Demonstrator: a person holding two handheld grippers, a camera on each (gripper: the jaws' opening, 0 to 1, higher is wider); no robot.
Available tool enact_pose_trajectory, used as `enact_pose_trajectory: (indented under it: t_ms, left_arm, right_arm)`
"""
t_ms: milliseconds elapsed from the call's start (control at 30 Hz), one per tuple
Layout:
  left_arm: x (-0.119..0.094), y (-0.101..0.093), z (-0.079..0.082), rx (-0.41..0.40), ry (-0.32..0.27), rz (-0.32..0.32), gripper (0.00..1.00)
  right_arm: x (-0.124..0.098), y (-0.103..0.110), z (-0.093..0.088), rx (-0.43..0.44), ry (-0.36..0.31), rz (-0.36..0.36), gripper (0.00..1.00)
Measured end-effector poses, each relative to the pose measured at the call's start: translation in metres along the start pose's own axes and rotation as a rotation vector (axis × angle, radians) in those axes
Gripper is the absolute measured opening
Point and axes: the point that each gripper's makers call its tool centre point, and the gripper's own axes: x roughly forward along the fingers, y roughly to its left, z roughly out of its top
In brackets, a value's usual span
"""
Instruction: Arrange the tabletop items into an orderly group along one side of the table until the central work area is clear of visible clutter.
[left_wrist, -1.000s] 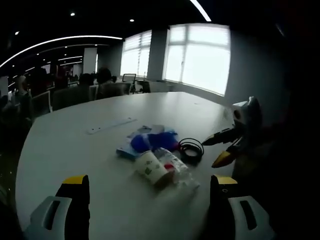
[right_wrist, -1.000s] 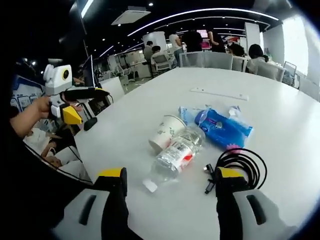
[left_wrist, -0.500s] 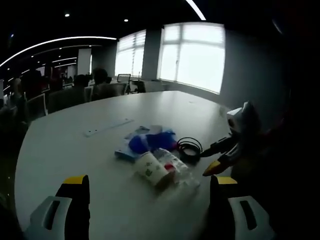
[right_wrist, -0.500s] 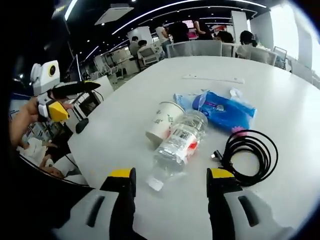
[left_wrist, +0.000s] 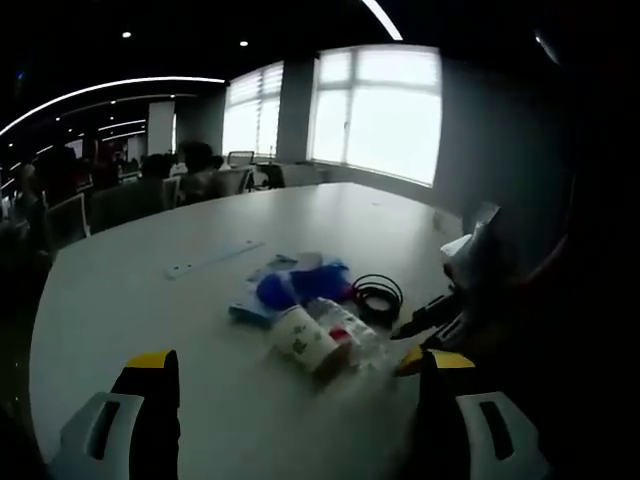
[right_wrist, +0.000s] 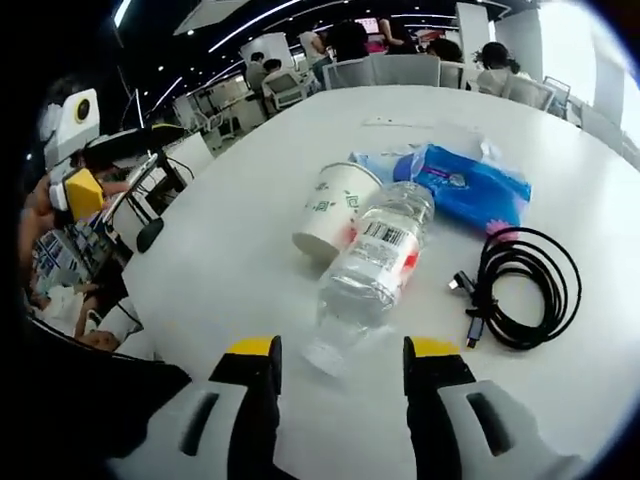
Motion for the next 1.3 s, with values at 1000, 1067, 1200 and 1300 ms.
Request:
enact_pose_trajectory:
  t_ms: [1000,1067,1200,1300]
  left_arm:
    - [0.006,-0.007,-0.003,0.009,0.007,-0.056,0.95]
    - [0.007,-0.009,-0.003,0.010,0.010,-0.058,0.94]
    - [0.009,-0.011,-0.002,0.016,0.006,-0.065,0.94]
    - [0.012,-0.013,-0.001,0.020,0.005,-0.071,0.94]
  right_arm:
    - [0.020,-0.003,-0.017,0.171,0.099,-0.035,0.20]
    - [0.018,-0.005,-0.017,0.184,0.092,-0.036,0.20]
    - [0.013,-0.008,-0.014,0.201,0.077,-0.039,0.19]
    - [0.011,-0.012,-0.013,0.203,0.067,-0.046,0.18]
